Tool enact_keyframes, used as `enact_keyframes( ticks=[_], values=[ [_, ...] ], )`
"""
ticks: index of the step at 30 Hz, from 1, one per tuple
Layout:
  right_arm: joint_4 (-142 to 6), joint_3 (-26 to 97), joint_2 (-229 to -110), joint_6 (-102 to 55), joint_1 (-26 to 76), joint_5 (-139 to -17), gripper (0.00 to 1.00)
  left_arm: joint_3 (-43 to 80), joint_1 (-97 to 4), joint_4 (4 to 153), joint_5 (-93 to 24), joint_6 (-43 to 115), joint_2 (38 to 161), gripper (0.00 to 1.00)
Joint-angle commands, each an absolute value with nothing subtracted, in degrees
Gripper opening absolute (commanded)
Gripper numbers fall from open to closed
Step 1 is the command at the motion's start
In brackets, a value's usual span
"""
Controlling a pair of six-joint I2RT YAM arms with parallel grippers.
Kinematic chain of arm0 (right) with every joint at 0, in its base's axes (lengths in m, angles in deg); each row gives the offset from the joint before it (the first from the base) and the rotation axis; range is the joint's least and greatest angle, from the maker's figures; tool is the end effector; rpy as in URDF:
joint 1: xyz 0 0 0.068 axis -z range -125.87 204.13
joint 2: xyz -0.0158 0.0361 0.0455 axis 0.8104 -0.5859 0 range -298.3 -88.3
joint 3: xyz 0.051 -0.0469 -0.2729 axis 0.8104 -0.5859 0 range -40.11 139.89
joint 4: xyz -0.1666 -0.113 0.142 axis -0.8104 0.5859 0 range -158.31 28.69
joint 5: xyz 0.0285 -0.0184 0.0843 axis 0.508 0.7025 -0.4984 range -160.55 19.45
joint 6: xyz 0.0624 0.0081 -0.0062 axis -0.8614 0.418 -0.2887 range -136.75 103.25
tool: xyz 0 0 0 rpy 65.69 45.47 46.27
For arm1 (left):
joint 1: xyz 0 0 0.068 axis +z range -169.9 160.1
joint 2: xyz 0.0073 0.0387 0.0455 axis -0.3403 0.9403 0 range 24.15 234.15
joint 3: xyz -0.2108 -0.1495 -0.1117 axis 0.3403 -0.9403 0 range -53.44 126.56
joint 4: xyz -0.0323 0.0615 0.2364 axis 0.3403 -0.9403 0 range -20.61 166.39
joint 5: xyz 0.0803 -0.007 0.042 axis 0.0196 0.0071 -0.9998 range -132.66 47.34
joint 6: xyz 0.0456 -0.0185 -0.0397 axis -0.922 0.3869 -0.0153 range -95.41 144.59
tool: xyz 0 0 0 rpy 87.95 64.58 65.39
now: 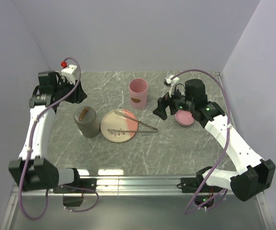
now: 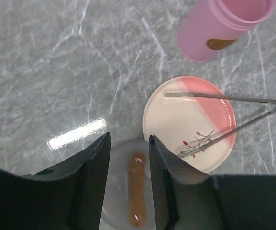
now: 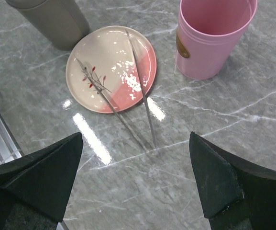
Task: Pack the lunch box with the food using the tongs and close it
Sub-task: Move the packing box to the center of the board.
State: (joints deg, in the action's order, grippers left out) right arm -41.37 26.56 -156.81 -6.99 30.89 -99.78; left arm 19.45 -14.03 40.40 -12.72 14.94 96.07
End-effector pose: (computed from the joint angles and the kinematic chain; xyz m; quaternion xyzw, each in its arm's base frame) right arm 0.2228 0.1215 0.3642 -0.3598 0.7620 0.2735 0.4638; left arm 0.2593 0.0023 0.3703 0.1475 0.8526 -0.1667 0.4727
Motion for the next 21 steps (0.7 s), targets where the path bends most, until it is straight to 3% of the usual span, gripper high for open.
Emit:
enact_keyframes(
  ticks=[1,10,21],
  values=[
    [-40.98,28.0,-156.94,-6.47,31.28,-100.52,0.98,24.24,-12.96,39.57,-14.18,18.53,102.89,0.43],
    [-40.63,27.21,-155.98,-6.38,31.28,-100.52,0.98,34.54,-6.28,27.63,-3.47,20.55,121.09,0.38],
    [-39.66,27.21,-155.63,-6.11,31.19,-101.05,0.98,26.82,-5.22,25.77,-0.9,16.69,125.22,0.37]
  ],
)
